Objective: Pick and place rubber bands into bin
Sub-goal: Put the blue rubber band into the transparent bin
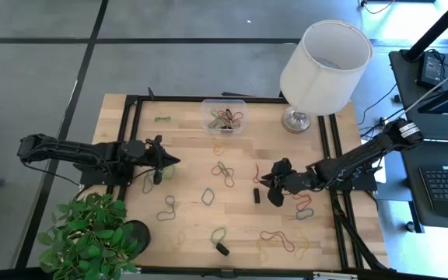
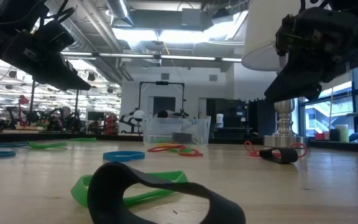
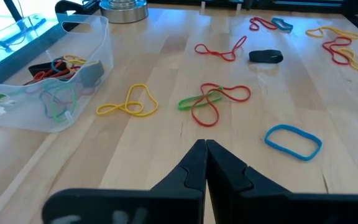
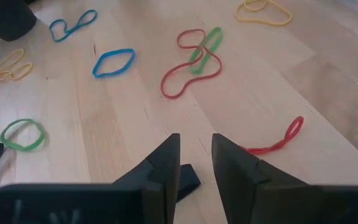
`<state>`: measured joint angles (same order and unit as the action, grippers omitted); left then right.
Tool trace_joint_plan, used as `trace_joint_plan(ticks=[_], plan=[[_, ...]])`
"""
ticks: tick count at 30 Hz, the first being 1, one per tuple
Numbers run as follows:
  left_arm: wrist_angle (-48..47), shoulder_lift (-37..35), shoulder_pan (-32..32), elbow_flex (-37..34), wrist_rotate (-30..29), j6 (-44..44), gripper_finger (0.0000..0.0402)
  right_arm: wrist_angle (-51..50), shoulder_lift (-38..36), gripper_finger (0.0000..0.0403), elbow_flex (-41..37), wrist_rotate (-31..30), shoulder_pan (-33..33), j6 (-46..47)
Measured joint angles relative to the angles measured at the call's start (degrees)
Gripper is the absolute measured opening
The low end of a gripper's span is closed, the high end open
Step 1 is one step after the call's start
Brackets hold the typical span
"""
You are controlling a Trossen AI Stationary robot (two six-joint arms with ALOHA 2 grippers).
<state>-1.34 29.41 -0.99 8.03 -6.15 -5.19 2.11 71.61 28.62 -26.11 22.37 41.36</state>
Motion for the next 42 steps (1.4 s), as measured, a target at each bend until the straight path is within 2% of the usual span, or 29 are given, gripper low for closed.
trace_joint_plan(ticks=[3,10,19,30,42], plan=[[0.0,0.0,0.0,0.0,-0.3,0.5,0.0002,0.0,0.0,0.0096,0.0,0.0,0.0,0.0],[-0.1,0.0,0.0,0.0,-5.6,0.9,0.0008,0.0,0.0,0.0096,0.0,0.0,0.0,0.1],[-0.1,0.0,0.0,0.0,-5.8,1.0,0.0004,0.0,0.0,0.0096,0.0,0.0,0.0,-1.4],[-0.1,0.0,0.0,0.0,-6.6,5.4,0.0005,0.0,0.0,0.0096,0.0,0.0,0.0,-2.5],[-0.3,0.0,0.0,0.0,-5.8,0.2,0.0006,0.2,0.0,0.0096,0.0,0.0,0.0,-2.6]])
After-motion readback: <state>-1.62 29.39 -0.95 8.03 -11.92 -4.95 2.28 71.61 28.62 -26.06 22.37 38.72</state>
